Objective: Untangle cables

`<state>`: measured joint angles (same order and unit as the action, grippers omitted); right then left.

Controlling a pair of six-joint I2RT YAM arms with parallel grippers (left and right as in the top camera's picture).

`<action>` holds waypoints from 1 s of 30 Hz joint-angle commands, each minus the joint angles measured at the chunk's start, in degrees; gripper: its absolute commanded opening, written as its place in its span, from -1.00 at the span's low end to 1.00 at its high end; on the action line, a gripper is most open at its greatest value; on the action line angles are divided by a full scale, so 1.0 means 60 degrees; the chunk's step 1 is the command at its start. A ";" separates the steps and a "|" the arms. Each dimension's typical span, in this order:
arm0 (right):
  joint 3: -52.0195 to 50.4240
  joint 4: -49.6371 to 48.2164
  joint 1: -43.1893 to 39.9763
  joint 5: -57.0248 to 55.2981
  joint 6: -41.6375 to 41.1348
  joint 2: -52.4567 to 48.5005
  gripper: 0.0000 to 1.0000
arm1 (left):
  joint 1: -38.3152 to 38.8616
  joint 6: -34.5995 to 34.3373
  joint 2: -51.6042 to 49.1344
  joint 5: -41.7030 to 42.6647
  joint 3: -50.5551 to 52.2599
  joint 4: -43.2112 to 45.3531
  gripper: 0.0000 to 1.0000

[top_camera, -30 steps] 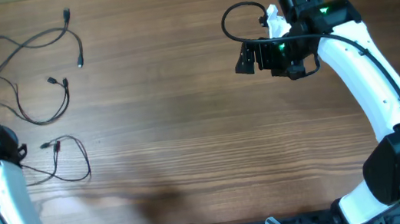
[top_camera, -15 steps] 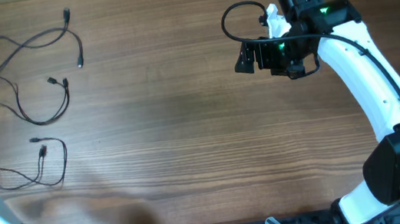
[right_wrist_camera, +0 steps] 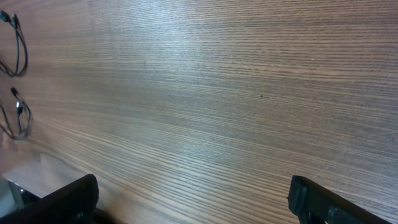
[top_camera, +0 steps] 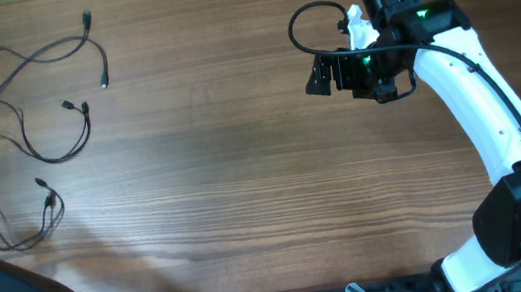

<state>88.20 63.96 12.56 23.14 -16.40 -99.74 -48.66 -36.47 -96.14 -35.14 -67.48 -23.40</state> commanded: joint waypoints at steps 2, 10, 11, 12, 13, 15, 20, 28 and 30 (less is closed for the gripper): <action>-0.0095 -0.0066 0.0033 0.0157 -0.0047 0.0098 1.00 | -0.0036 0.0044 -0.0124 0.0211 -0.0073 0.0146 0.18; -0.0095 -0.0251 0.0033 0.0160 -0.0051 0.0098 0.99 | 0.0004 0.1381 -0.0251 0.4612 -0.0073 0.1002 0.61; -0.0095 -0.0262 0.0033 0.0157 -0.0055 0.0098 0.99 | 0.0044 0.1789 -0.0324 0.5206 -0.0073 0.1162 0.63; -0.0095 -0.0262 0.0033 0.0160 -0.0051 0.0098 0.99 | 0.0087 0.2047 -0.0386 0.5497 -0.0073 0.1249 0.63; -0.0095 -0.0262 0.0033 0.0160 -0.0058 0.0098 0.99 | 0.0127 0.2102 -0.0455 0.5486 -0.0073 0.1275 0.64; -0.0095 -0.0259 0.0033 0.0160 -0.0058 0.0098 0.99 | 0.0229 0.2437 -0.0685 0.5421 -0.0073 0.1337 0.62; -0.0095 -0.0259 0.0033 0.0160 -0.0080 0.0098 0.99 | 0.0408 0.3636 -0.1494 0.5417 -0.0069 0.1341 0.64; -0.0095 -0.0182 0.0073 0.0160 -0.0310 0.0098 0.99 | 0.0492 0.4299 -0.2590 0.4758 -0.0069 0.1854 0.90; -0.0095 -0.0189 0.0095 0.0160 -0.0306 0.0098 0.99 | 0.0488 0.4302 -0.2754 0.4579 -0.0069 0.2116 0.86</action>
<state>88.20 62.72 12.62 23.14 -17.72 -99.74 -45.95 -13.13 -110.91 -5.34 -67.48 -12.58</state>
